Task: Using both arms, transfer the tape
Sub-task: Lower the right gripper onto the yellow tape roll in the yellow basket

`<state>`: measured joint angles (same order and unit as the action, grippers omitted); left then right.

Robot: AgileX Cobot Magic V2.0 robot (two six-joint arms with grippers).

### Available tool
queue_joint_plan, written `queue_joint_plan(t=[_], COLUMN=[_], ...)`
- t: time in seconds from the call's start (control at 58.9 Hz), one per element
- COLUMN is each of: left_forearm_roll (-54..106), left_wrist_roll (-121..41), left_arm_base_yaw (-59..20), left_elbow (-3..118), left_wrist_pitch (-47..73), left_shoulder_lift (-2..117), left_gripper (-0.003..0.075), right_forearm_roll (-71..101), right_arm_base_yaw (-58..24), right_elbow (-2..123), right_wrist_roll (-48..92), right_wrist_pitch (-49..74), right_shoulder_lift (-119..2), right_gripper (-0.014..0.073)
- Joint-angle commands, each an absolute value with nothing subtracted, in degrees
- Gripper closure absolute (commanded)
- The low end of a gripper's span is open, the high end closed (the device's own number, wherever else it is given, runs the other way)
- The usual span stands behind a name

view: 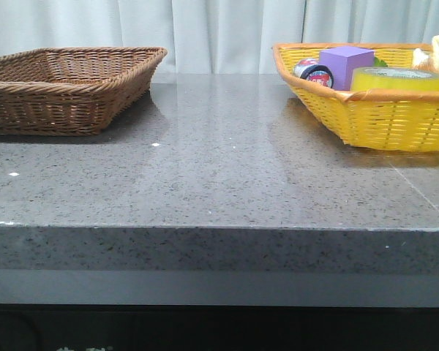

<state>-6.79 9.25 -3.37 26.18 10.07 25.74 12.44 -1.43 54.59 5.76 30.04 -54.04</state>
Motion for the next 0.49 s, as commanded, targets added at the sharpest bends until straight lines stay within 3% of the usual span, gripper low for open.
queue_joint_plan(t=[0.0,0.476], left_forearm_roll=[-6.86,-6.86], left_wrist_roll=[9.41,9.41], left_arm_base_yaw=[-3.13,-3.13], left_elbow=[28.29,28.29], left_wrist_pitch=[5.86,5.86], left_shoulder_lift=[26.44,26.44], left_gripper=[0.0104,0.0104], right_forearm_roll=[13.04,13.23], right_arm_base_yaw=[-2.84,-4.25], right_elbow=[61.67,84.97], right_wrist_roll=[6.08,6.13], right_wrist_pitch=[30.15,38.0], right_shoulder_lift=[-61.03,-89.72], right_gripper=[-0.0008,-0.0008])
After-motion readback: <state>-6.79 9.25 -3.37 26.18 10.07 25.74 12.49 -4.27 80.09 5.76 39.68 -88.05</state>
